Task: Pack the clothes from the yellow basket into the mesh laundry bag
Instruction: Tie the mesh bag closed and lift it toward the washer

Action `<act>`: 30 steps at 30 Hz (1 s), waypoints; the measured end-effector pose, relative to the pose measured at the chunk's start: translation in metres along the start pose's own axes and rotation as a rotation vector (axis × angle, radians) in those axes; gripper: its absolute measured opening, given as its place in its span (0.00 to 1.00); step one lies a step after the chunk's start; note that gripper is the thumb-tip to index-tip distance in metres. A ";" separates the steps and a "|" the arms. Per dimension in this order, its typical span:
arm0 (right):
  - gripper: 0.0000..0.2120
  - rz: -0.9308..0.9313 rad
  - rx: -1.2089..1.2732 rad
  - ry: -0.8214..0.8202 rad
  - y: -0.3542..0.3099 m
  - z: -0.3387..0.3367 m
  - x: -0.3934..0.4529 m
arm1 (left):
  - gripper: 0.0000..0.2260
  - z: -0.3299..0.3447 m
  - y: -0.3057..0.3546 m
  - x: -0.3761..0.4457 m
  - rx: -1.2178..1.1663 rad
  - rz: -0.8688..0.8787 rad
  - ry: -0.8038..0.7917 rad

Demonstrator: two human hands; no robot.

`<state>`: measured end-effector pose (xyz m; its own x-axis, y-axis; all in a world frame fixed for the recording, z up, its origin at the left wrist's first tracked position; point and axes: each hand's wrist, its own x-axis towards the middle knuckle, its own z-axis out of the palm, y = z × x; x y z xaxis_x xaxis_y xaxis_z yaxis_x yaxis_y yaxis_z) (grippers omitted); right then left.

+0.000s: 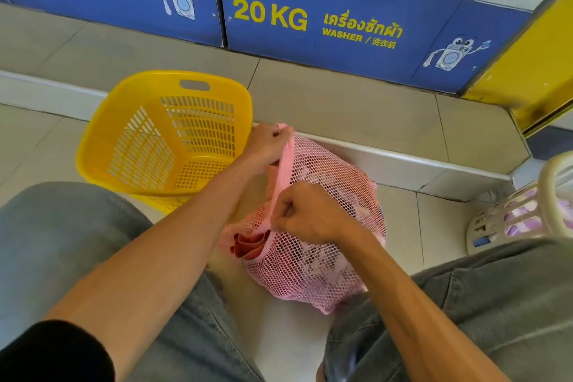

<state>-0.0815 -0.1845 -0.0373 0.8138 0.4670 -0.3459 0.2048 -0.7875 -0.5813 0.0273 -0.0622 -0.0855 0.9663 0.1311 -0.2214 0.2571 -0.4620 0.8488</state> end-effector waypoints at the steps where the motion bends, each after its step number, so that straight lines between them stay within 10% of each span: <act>1: 0.04 0.021 0.033 0.033 0.004 -0.005 0.000 | 0.18 -0.004 -0.001 -0.005 -0.054 -0.019 -0.029; 4: 0.05 0.069 0.094 0.204 0.017 -0.020 0.003 | 0.16 -0.015 -0.007 -0.029 -0.151 -0.136 -0.258; 8: 0.05 0.156 0.145 0.378 0.028 -0.027 0.004 | 0.03 -0.033 -0.034 -0.066 0.313 -0.132 -0.527; 11: 0.10 0.173 0.208 0.413 0.027 -0.020 0.006 | 0.15 -0.043 -0.054 -0.081 0.516 -0.188 -0.741; 15: 0.09 0.154 0.196 0.402 0.019 -0.009 0.015 | 0.30 -0.033 -0.103 -0.090 0.534 -0.105 -0.587; 22: 0.06 0.135 0.181 0.351 0.012 0.006 0.019 | 0.20 -0.011 -0.114 -0.101 0.439 -0.069 -0.167; 27: 0.05 0.139 0.161 0.344 0.015 0.011 0.021 | 0.33 -0.027 -0.085 -0.092 0.515 -0.375 -0.544; 30: 0.05 0.136 0.152 0.347 0.016 0.011 0.021 | 0.47 -0.037 -0.075 -0.083 0.616 -0.273 -0.655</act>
<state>-0.0677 -0.1828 -0.0619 0.9685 0.1790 -0.1732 0.0211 -0.7518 -0.6591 -0.0723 -0.0060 -0.1135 0.6364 -0.1296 -0.7604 0.2544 -0.8954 0.3655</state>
